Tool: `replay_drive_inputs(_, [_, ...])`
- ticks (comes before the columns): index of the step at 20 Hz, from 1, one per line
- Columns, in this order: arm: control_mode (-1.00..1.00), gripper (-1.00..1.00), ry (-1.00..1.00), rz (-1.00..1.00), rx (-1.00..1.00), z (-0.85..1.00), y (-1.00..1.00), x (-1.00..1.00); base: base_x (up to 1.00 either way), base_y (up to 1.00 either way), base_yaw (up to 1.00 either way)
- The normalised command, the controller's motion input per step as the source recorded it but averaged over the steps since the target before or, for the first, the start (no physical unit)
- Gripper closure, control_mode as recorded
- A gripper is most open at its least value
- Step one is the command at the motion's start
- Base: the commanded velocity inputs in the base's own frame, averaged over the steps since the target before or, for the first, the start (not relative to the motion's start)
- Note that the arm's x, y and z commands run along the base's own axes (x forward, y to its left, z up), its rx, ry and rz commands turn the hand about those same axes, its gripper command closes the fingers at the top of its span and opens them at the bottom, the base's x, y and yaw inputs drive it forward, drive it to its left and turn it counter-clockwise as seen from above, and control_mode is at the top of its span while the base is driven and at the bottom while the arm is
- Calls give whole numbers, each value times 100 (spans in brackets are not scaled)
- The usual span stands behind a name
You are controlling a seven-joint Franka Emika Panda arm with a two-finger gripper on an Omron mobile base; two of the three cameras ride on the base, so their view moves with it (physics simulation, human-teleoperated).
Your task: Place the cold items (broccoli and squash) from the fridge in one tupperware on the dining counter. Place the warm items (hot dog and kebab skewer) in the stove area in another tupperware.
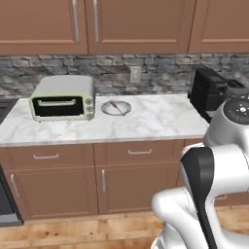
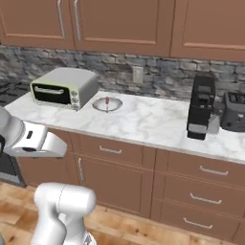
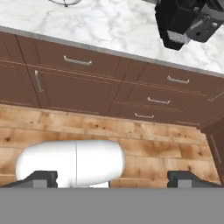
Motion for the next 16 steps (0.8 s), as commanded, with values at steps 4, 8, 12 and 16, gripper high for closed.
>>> replay_drive_inputs(4, [100, -100, 0, 0, 0, 0, 0, 0, 84, 100, -18])
replay_drive_inputs(8, [100, -100, 0, 0, 0, 0, 0, 0, 33, 100, -20])
replay_drive_inputs(12, [100, -100, 0, 0, 0, 0, 0, 0, 0, 100, -20])
replay_drive_inputs(16, [100, -100, 0, 0, 0, 0, 0, 0, -9, 100, -19])
